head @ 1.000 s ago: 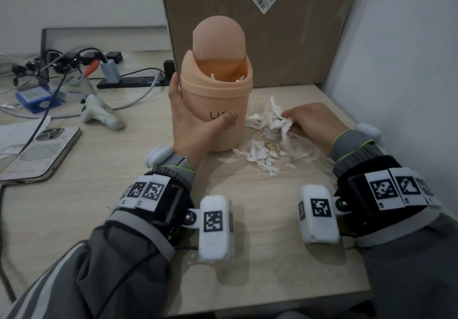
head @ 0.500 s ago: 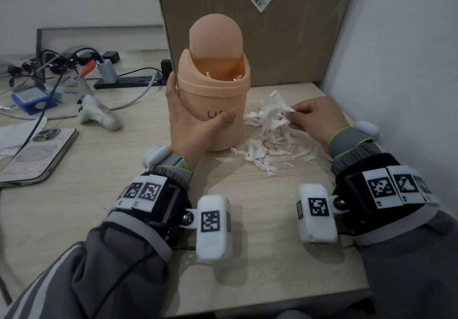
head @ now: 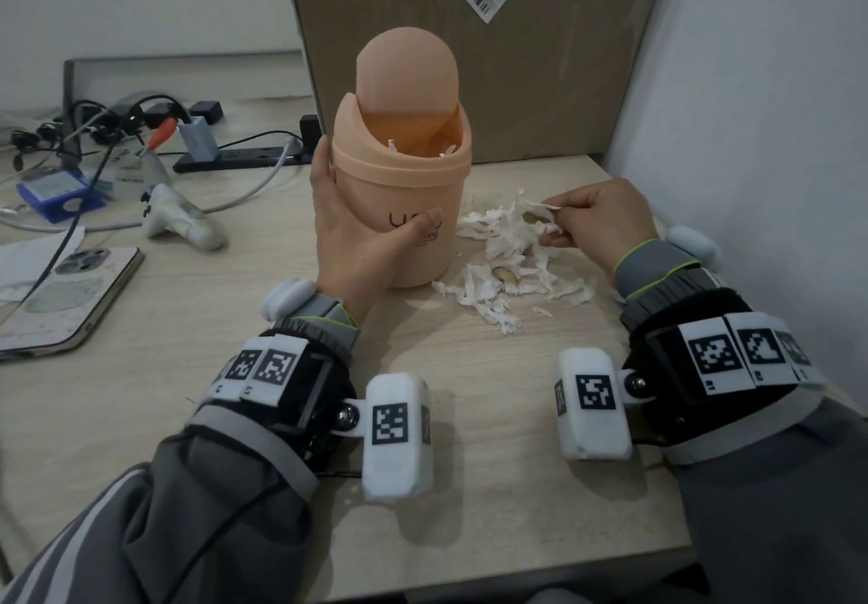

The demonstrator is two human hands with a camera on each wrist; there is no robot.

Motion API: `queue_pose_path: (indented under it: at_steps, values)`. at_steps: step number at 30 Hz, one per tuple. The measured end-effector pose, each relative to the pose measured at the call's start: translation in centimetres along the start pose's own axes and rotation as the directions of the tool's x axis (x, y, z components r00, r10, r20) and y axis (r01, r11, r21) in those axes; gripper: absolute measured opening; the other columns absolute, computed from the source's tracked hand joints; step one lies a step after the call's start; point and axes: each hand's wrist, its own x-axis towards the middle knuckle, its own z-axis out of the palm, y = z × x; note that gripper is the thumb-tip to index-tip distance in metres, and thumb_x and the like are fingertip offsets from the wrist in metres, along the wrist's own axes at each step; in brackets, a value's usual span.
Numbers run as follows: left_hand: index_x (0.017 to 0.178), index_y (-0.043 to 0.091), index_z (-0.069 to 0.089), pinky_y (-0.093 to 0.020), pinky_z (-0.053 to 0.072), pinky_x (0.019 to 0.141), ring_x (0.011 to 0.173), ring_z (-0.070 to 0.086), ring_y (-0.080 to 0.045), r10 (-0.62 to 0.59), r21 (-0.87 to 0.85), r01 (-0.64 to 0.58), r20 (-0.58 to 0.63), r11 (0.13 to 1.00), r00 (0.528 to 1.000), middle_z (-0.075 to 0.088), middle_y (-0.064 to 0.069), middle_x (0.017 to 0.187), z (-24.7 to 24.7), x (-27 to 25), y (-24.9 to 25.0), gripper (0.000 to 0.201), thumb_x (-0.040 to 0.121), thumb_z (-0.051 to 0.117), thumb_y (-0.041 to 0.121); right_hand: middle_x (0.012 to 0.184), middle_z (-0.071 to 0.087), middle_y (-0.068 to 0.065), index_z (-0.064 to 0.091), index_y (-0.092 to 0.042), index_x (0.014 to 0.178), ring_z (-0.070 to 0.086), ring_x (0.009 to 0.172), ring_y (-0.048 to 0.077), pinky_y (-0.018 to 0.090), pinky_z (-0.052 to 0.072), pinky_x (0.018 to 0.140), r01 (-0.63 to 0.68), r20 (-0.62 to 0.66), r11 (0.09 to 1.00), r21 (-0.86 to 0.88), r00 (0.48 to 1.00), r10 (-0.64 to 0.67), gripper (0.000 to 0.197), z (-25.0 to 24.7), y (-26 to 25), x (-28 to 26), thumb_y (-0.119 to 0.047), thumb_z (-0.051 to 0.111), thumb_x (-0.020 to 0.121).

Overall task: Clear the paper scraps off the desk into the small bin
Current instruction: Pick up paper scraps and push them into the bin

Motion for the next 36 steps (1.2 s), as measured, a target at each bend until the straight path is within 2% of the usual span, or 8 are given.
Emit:
queue_pose_path:
  at_steps: [5, 11, 16, 22, 25, 29, 33, 36]
  values:
    - [0.16, 0.031, 0.008, -0.049, 0.042, 0.119, 0.144, 0.045, -0.017, 0.0, -0.001, 0.0, 0.002, 1.0, 1.0, 0.039, 0.006, 0.159, 0.0, 0.0, -0.1, 0.136, 0.055, 0.092, 0.053, 0.09, 0.073, 0.016, 0.073, 0.002, 0.083, 0.068, 0.086, 0.033, 0.044, 0.055, 0.084, -0.03, 0.046, 0.966, -0.256, 0.998, 0.043, 0.026, 0.2, 0.2, 0.3, -0.013, 0.053, 0.08]
    - [0.16, 0.031, 0.008, -0.049, 0.042, 0.119, 0.144, 0.045, -0.017, 0.008, 0.002, -0.008, 0.0, 1.0, 1.0, 0.039, 0.004, 0.159, 0.0, 0.0, 0.0, 0.136, 0.055, 0.091, 0.054, 0.118, 0.065, 0.009, 0.063, -0.007, 0.119, 0.058, 0.11, 0.023, 0.022, 0.038, 0.087, 0.065, 0.164, 0.858, -0.51, 0.986, 0.023, 0.044, 0.0, 0.1, -0.5, -0.026, 0.072, 0.08]
    - [0.16, 0.032, 0.009, -0.049, 0.042, 0.119, 0.144, 0.045, -0.018, 0.011, 0.004, -0.011, -0.002, 1.0, 1.0, 0.039, 0.004, 0.159, 0.0, 0.1, -0.1, 0.136, 0.055, 0.091, 0.055, 0.092, 0.073, 0.015, 0.072, -0.008, 0.099, 0.067, 0.072, 0.016, 0.027, 0.053, 0.079, 0.058, 0.086, 0.946, -0.318, 0.996, -0.032, 0.02, -0.3, 0.6, 0.0, -0.002, 0.067, 0.081]
    - [0.159, 0.031, 0.01, -0.05, 0.042, 0.118, 0.145, 0.045, -0.019, 0.024, 0.006, -0.024, 0.007, 1.0, 1.0, 0.039, 0.002, 0.159, 0.0, 0.2, -0.2, 0.135, 0.055, 0.092, 0.053, 0.097, 0.072, 0.006, 0.074, -0.019, 0.1, 0.063, 0.097, 0.022, 0.025, 0.043, 0.077, 0.175, -0.014, 0.871, -0.46, 0.979, -0.204, 0.019, -0.6, -0.5, -0.6, -0.018, 0.064, 0.084]
    - [0.16, 0.031, 0.01, -0.05, 0.042, 0.119, 0.145, 0.045, -0.019, 0.027, 0.011, -0.027, 0.006, 1.0, 1.0, 0.039, 0.002, 0.159, 0.0, 0.2, -0.3, 0.135, 0.055, 0.092, 0.053, 0.09, 0.071, 0.006, 0.074, -0.016, 0.095, 0.066, 0.088, 0.024, 0.027, 0.048, 0.079, 0.207, -0.047, 0.906, -0.369, 0.97, -0.24, 0.018, -0.4, -0.6, -0.5, -0.01, 0.059, 0.085]
    - [0.16, 0.03, 0.01, -0.049, 0.042, 0.119, 0.145, 0.045, -0.019, 0.026, 0.004, -0.026, 0.009, 1.0, 1.0, 0.039, 0.003, 0.159, 0.1, 0.3, -0.3, 0.135, 0.055, 0.092, 0.052, 0.074, 0.064, 0.005, 0.069, -0.012, 0.086, 0.064, 0.052, 0.008, 0.027, 0.06, 0.063, 0.158, -0.089, 0.986, -0.055, 0.983, -0.162, 0.028, -0.1, -0.7, -0.4, 0.005, 0.046, 0.087]
    - [0.16, 0.029, 0.01, -0.049, 0.042, 0.119, 0.145, 0.045, -0.018, 0.029, 0.004, -0.029, 0.011, 1.0, 1.0, 0.039, 0.003, 0.159, 0.1, 0.2, -0.3, 0.135, 0.055, 0.093, 0.053, 0.072, 0.064, 0.002, 0.069, -0.005, 0.094, 0.065, 0.053, 0.006, 0.019, 0.058, 0.062, 0.088, -0.062, 0.992, 0.089, 0.995, -0.082, 0.026, 0.2, -0.7, -0.4, 0.006, 0.045, 0.089]
    - [0.16, 0.028, 0.011, -0.048, 0.042, 0.119, 0.145, 0.044, -0.018, 0.029, 0.0, -0.029, 0.011, 1.0, 1.0, 0.039, 0.003, 0.159, 0.1, 0.2, -0.3, 0.135, 0.055, 0.093, 0.053, 0.07, 0.065, 0.001, 0.07, -0.01, 0.078, 0.067, 0.059, 0.012, 0.026, 0.059, 0.07, 0.003, -0.019, 0.998, 0.063, 1.0, -0.002, 0.025, 0.3, -0.4, -0.2, 0.002, 0.051, 0.088]
